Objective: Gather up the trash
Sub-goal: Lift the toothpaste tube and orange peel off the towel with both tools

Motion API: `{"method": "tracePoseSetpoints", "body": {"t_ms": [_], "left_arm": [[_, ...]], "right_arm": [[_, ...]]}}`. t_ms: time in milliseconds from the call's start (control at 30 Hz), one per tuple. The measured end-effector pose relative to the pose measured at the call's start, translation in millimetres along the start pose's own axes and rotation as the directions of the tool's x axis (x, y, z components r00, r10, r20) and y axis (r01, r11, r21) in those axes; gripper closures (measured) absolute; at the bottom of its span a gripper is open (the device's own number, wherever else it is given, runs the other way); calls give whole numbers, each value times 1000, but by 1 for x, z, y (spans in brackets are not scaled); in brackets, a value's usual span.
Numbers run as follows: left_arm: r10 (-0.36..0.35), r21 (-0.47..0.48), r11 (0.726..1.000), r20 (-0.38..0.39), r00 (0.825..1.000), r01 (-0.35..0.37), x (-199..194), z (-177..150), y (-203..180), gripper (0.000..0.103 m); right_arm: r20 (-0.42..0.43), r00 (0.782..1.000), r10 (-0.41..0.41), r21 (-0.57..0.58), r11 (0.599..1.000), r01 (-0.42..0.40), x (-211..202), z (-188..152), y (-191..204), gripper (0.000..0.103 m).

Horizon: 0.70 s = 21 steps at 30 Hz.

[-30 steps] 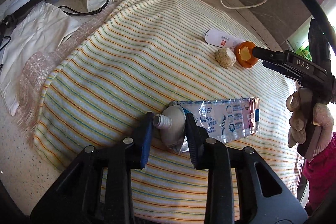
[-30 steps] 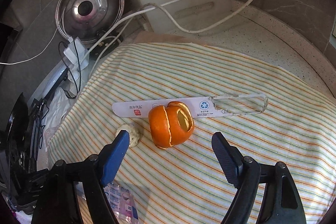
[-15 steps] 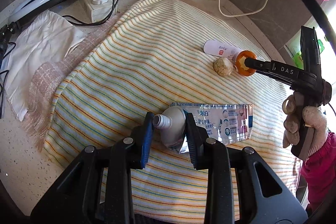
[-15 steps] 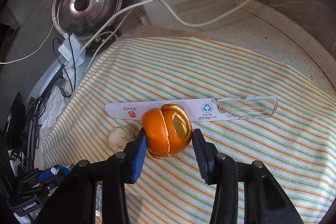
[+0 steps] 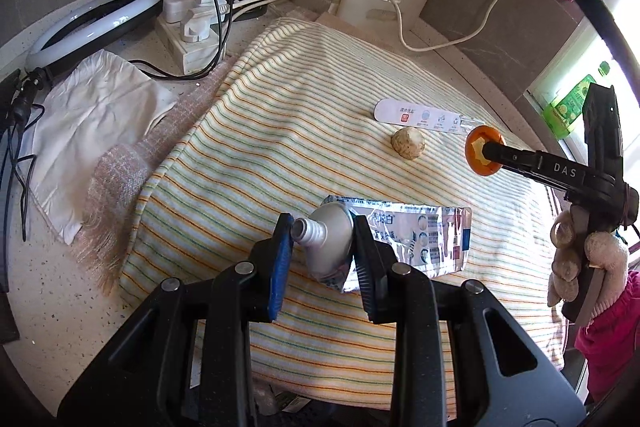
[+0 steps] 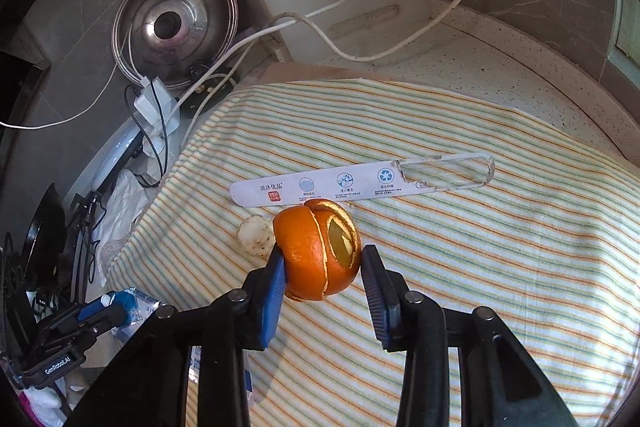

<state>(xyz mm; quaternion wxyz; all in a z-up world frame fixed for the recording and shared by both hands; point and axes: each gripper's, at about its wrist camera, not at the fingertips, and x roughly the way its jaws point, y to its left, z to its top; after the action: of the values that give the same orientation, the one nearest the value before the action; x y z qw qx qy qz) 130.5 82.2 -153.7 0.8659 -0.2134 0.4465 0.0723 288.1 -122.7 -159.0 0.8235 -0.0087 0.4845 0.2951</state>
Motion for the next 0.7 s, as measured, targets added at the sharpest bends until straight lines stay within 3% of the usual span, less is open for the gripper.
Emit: {"method": "tracePoseSetpoints", "body": {"t_ms": [700], "left_arm": [[-30,55,998,22,999,29,-73,-43,46,74]], "right_arm": [[54,998,8,39,999,-11,-76,-86,57,65]]}}
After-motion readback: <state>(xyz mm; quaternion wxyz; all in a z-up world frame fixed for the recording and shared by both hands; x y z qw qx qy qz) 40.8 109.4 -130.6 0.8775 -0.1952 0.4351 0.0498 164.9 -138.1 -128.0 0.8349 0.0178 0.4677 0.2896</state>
